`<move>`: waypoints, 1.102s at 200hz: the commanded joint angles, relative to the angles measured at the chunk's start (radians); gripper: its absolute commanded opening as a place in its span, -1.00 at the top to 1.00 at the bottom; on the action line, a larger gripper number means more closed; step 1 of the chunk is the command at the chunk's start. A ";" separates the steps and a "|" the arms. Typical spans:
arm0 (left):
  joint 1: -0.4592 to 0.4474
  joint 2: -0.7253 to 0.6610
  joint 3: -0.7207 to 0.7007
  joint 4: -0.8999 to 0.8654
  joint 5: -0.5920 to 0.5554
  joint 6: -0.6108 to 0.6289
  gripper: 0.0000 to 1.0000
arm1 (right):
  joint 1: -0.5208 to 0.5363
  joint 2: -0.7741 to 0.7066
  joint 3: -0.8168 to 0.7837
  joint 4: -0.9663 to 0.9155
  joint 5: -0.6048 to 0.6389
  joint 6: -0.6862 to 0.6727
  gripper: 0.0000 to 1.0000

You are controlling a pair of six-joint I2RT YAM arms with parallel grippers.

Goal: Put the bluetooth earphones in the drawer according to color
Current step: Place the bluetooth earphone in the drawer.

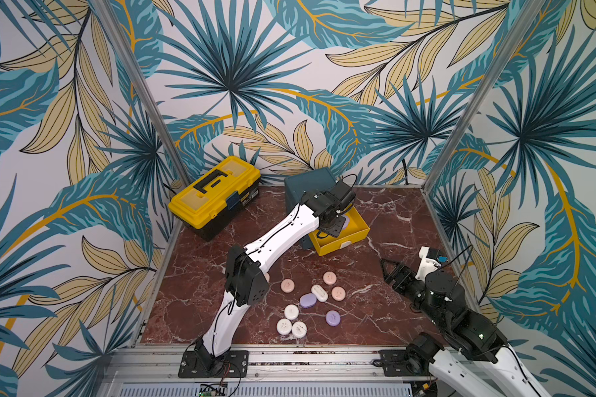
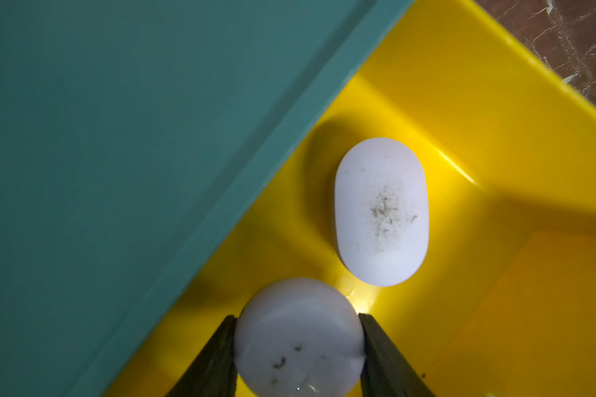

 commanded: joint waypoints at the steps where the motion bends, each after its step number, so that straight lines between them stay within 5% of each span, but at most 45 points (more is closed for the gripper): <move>1: 0.012 0.002 -0.034 -0.018 0.009 -0.001 0.08 | 0.001 -0.013 -0.020 -0.016 0.021 -0.001 -0.59; 160: 0.013 -0.016 -0.010 -0.011 -0.006 0.009 -0.34 | 0.000 -0.017 -0.012 -0.024 0.020 -0.002 -0.59; 220: -0.022 -0.288 -0.057 0.112 -0.121 0.037 -0.44 | 0.001 0.015 0.020 -0.026 -0.003 -0.026 -0.59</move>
